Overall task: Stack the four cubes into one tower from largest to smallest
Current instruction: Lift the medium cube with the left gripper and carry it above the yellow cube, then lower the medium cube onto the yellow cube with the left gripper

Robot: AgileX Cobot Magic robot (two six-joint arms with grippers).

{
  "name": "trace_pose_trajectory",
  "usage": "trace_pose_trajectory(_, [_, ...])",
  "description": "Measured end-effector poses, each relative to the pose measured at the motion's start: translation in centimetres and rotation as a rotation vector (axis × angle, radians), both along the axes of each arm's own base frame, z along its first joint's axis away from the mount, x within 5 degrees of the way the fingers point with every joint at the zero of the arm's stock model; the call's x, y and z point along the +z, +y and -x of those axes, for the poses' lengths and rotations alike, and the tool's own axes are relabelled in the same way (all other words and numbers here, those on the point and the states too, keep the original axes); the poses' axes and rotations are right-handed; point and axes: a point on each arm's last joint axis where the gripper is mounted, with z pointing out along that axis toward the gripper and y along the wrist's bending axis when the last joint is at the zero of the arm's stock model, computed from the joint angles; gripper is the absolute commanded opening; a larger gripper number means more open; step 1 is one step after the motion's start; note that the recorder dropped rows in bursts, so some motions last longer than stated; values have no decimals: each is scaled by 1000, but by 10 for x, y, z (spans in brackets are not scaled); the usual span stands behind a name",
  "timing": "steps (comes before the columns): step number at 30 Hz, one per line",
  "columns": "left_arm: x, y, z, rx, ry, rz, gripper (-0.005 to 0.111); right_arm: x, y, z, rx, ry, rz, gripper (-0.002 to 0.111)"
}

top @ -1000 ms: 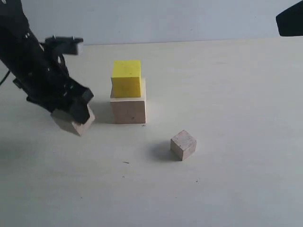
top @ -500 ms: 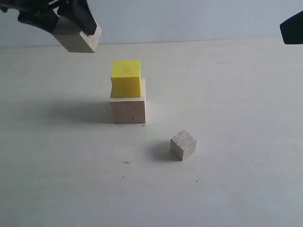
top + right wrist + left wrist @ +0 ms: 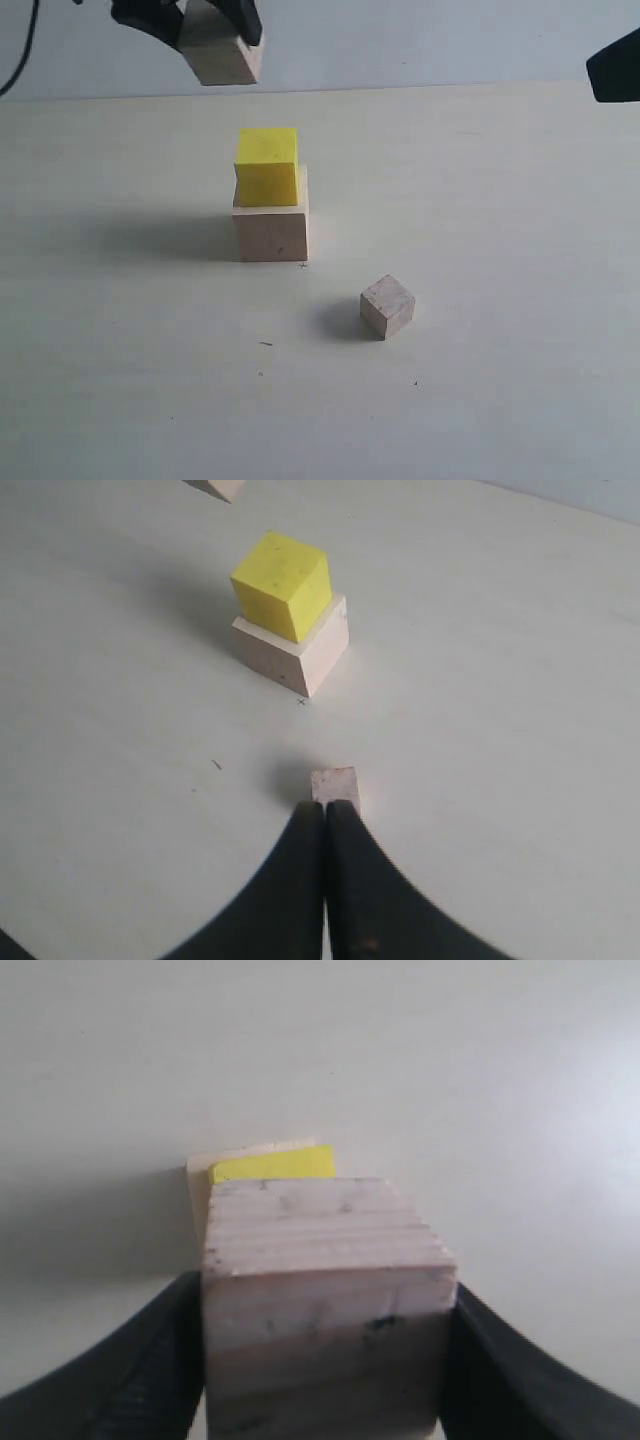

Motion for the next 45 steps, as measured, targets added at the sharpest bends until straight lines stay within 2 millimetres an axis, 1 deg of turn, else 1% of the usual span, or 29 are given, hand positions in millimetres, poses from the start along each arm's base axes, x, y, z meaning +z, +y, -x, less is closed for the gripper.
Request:
trace_pose_trajectory(3, [-10, -7, -11, 17, 17, -2, 0, 0, 1, 1, 1, 18, -23, 0])
trace_pose_trajectory(8, [-27, -13, -21, 29, 53, -11, 0, 0, 2, 2, 3, 27, -33, 0])
trace_pose_trajectory(14, [-47, -18, -28, 39, 101, -28, 0, 0, 2, 2, 3, 28, -36, 0])
trace_pose_trajectory(23, [-72, -25, -35, 56, 156, -51, 0, 0, 2, 2, 3, 29, -37, 0])
trace_pose_trajectory(35, [-73, -27, -34, 67, 165, -43, 0, 1, 3, 1, 1, 19, -44, 0])
trace_pose_trajectory(45, [-73, -40, -26, 40, 167, -43, 0, 1, 3, 1, 3, 18, -43, 0])
